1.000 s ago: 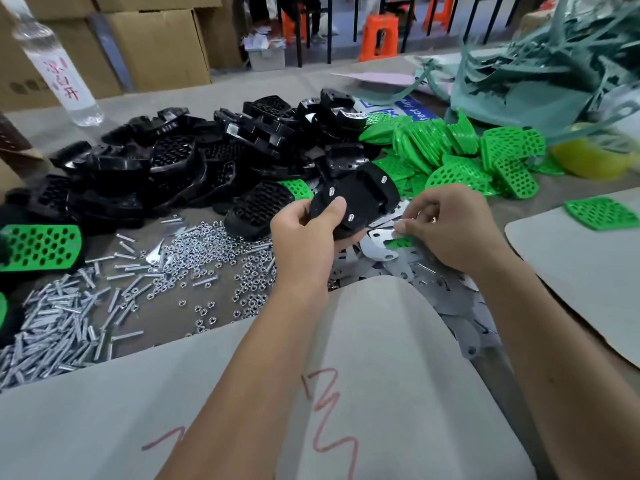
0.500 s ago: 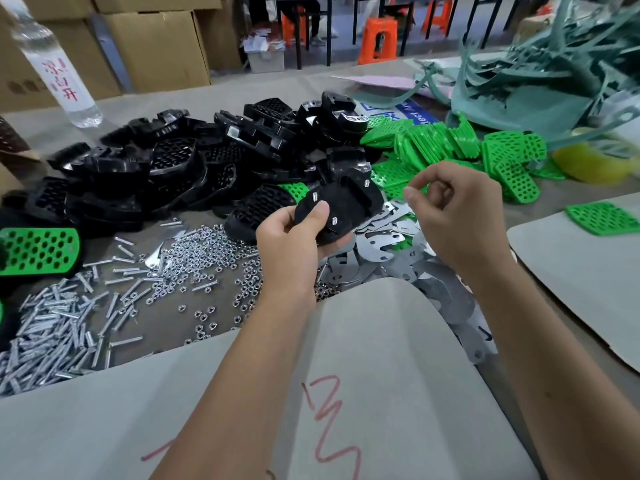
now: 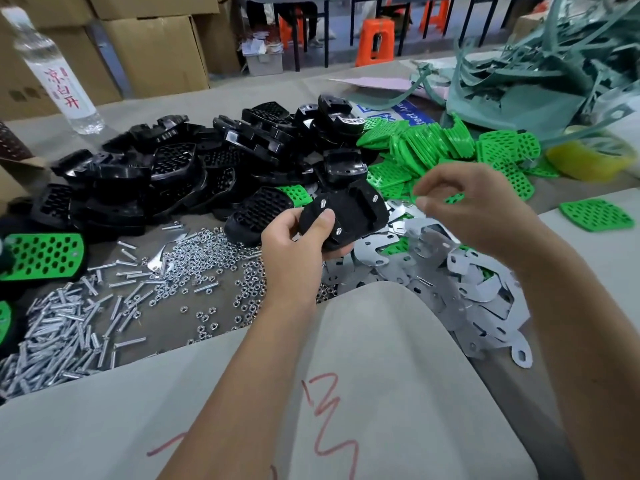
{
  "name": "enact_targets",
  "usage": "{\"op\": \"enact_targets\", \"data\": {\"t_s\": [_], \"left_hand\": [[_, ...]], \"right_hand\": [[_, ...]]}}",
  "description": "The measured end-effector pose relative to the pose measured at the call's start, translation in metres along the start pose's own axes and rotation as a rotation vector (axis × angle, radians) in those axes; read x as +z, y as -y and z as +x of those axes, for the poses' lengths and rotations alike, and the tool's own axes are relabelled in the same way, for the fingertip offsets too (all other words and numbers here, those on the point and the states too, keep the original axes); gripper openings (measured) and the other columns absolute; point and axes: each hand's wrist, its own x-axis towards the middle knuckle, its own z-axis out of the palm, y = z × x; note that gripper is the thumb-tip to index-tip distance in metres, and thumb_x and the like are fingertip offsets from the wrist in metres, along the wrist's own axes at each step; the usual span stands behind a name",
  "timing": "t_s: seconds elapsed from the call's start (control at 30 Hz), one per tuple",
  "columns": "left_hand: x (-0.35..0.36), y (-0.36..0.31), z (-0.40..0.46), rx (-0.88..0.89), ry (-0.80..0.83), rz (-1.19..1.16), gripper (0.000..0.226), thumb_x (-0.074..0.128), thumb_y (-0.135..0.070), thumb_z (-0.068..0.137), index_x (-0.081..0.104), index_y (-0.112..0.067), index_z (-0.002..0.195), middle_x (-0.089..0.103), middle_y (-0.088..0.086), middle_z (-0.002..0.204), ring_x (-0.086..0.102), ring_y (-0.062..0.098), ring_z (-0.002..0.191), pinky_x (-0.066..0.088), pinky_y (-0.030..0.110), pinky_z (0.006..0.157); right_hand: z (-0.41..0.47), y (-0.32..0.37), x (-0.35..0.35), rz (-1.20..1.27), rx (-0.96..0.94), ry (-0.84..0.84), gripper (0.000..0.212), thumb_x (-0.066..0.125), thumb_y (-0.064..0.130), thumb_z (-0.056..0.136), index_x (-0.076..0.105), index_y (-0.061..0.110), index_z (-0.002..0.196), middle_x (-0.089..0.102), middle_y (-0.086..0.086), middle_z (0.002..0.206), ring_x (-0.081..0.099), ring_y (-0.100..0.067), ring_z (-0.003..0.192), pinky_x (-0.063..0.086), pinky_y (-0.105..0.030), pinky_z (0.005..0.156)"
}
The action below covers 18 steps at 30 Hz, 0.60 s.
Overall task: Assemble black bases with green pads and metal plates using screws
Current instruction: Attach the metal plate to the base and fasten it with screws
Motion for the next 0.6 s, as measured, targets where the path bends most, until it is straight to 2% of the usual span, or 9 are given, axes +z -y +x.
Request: {"op": "enact_targets", "data": {"t_s": [0.07,0.13,0.2,0.3,0.37,0.43,0.5,0.53,0.6], "left_hand": [[0.0,0.001,-0.001,0.022,0.007,0.041,0.009,0.072,-0.008,0.095,0.069,-0.002,0.089,0.074,0.013,0.088,0.077,0.028,0.077,0.063,0.034,0.063],[0.001,0.002,-0.001,0.033,0.014,0.056,0.008,0.072,-0.008,0.095,0.069,-0.003,0.09,0.074,0.01,0.085,0.077,0.027,0.077,0.063,0.033,0.062],[0.001,0.002,-0.001,0.039,0.018,0.058,0.006,0.072,-0.007,0.095,0.07,-0.003,0.091,0.074,0.009,0.085,0.077,0.026,0.076,0.063,0.033,0.061],[0.001,0.002,-0.001,0.044,0.021,0.059,0.005,0.072,-0.007,0.095,0.07,-0.003,0.091,0.073,0.01,0.085,0.077,0.027,0.077,0.063,0.033,0.061],[0.001,0.002,-0.001,0.046,0.018,0.061,0.005,0.073,-0.007,0.095,0.07,-0.004,0.091,0.073,0.012,0.087,0.076,0.03,0.078,0.062,0.033,0.061],[0.001,0.002,-0.001,0.049,0.015,0.062,0.005,0.073,-0.007,0.094,0.071,-0.005,0.091,0.073,0.014,0.089,0.076,0.034,0.081,0.062,0.033,0.061],[0.001,0.003,0.0,0.053,0.014,0.061,0.005,0.073,-0.008,0.094,0.071,-0.005,0.091,0.072,0.016,0.09,0.076,0.036,0.083,0.062,0.033,0.061],[0.0,0.003,0.0,0.053,0.012,0.059,0.005,0.073,-0.008,0.094,0.071,-0.004,0.091,0.072,0.017,0.091,0.076,0.035,0.082,0.062,0.033,0.061],[0.0,0.003,0.0,0.051,0.01,0.058,0.006,0.073,-0.008,0.094,0.071,-0.003,0.093,0.073,0.018,0.092,0.077,0.031,0.078,0.062,0.031,0.06]], "right_hand": [[-0.001,-0.006,-0.002,-0.268,0.137,0.144,0.025,0.077,0.038,0.091,0.069,0.019,0.106,0.07,0.002,0.101,0.066,-0.017,0.093,0.055,-0.035,0.081],[-0.004,-0.01,-0.002,-0.415,0.292,0.291,0.057,0.077,0.06,0.082,0.063,0.019,0.119,0.061,-0.007,0.119,0.06,-0.026,0.109,0.053,-0.046,0.096],[-0.005,-0.01,0.002,-0.482,0.342,0.312,0.072,0.078,0.07,0.073,0.059,0.021,0.122,0.052,-0.011,0.127,0.052,-0.032,0.119,0.048,-0.049,0.102],[-0.003,-0.013,0.007,-0.329,0.348,0.198,0.067,0.087,0.061,0.069,0.063,0.015,0.111,0.063,-0.011,0.115,0.063,-0.026,0.095,0.056,-0.043,0.082],[-0.002,-0.014,0.01,-0.223,0.367,0.137,0.07,0.087,0.058,0.073,0.059,0.013,0.12,0.065,-0.008,0.111,0.064,-0.022,0.09,0.055,-0.038,0.069],[0.0,-0.017,0.016,-0.265,0.358,0.104,0.072,0.08,0.063,0.078,0.055,0.02,0.129,0.061,-0.01,0.12,0.061,-0.028,0.105,0.054,-0.04,0.081],[0.002,-0.019,0.023,-0.349,0.35,0.079,0.057,0.075,0.068,0.081,0.057,0.027,0.117,0.056,-0.015,0.125,0.051,-0.039,0.12,0.047,-0.044,0.098],[0.002,-0.019,0.026,-0.36,0.357,0.067,0.053,0.073,0.068,0.082,0.057,0.028,0.112,0.053,-0.015,0.121,0.047,-0.041,0.122,0.042,-0.045,0.099],[0.003,-0.018,0.03,-0.36,0.344,0.062,0.055,0.074,0.067,0.082,0.053,0.025,0.11,0.051,-0.007,0.105,0.05,-0.036,0.114,0.04,-0.042,0.088]]}}
